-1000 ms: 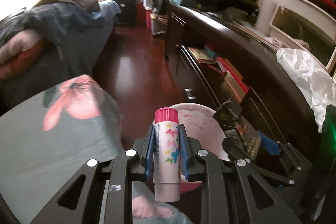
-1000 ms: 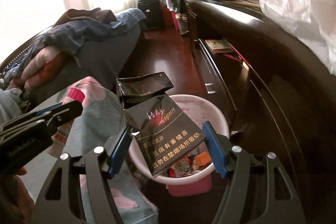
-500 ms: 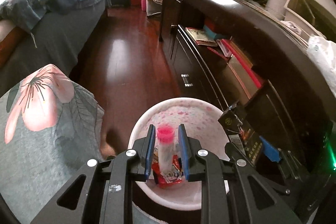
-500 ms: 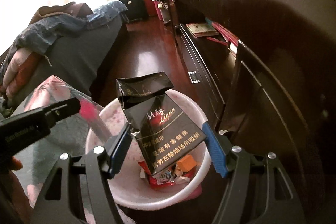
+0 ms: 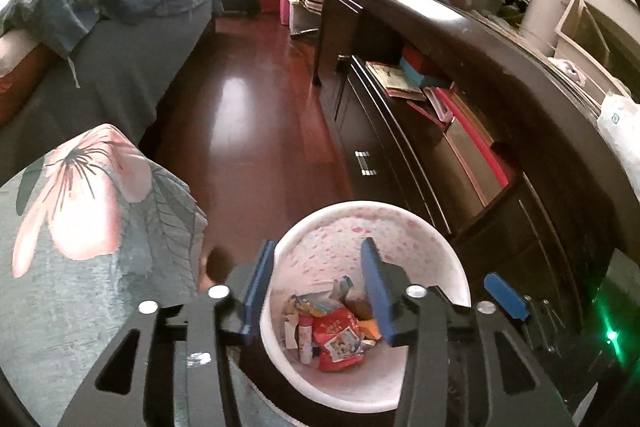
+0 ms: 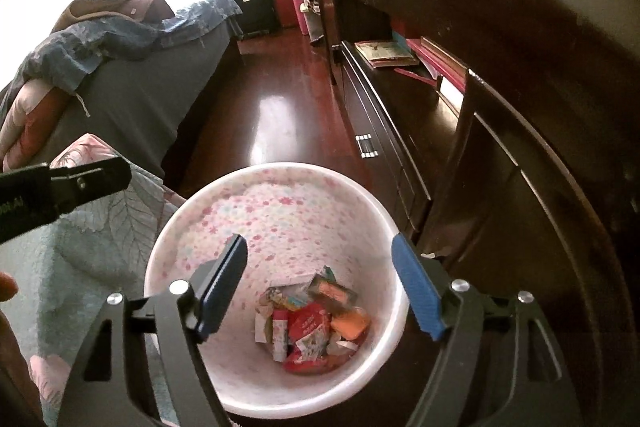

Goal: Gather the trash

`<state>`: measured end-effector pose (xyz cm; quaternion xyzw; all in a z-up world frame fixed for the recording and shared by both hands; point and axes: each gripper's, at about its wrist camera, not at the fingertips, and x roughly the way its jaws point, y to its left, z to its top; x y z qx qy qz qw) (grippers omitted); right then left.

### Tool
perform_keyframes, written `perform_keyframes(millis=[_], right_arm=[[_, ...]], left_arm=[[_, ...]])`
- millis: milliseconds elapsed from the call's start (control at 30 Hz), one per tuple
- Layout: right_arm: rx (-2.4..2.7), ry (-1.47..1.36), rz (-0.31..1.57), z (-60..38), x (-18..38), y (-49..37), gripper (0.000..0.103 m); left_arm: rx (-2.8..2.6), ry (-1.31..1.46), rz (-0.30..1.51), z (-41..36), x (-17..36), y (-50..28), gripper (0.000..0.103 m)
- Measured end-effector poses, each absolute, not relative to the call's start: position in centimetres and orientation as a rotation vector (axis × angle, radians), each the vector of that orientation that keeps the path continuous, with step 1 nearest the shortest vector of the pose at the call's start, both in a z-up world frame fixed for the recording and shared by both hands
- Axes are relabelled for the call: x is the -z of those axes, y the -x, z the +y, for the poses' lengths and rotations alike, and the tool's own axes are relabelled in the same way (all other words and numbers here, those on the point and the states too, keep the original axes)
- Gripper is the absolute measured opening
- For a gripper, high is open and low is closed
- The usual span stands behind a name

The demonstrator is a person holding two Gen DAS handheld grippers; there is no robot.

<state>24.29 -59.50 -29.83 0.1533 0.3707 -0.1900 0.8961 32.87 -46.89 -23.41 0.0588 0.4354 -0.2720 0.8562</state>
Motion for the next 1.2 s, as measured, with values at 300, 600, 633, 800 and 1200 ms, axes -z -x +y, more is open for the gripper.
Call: perform_keyframes(millis=[300, 600, 633, 800, 1200], right_arm=[[0.435, -0.281, 0.757, -57.3, 27.2, -22.0, 0.089], [0.426, -0.203, 0.695, -50.7, 21.8, -18.7, 0.1], [0.418, -0.199, 0.691, -50.0, 21.3, -18.5, 0.1], [0.371, -0.167, 0.66, -45.6, 19.0, -17.0, 0.1], [0.163, -0.091, 0.539, -33.8, 13.0, -13.2, 0.1]], left_arm=[[0.516, -0.097, 0.827, -44.0, 20.1, -31.1, 0.085], [0.433, -0.056, 0.705, -37.3, 15.2, -26.8, 0.098], [0.414, -0.052, 0.684, -36.3, 14.5, -26.1, 0.099], [0.336, -0.007, 0.612, -31.0, 11.7, -23.6, 0.099], [0.084, 0.043, 0.457, -17.9, 7.4, -16.8, 0.099]])
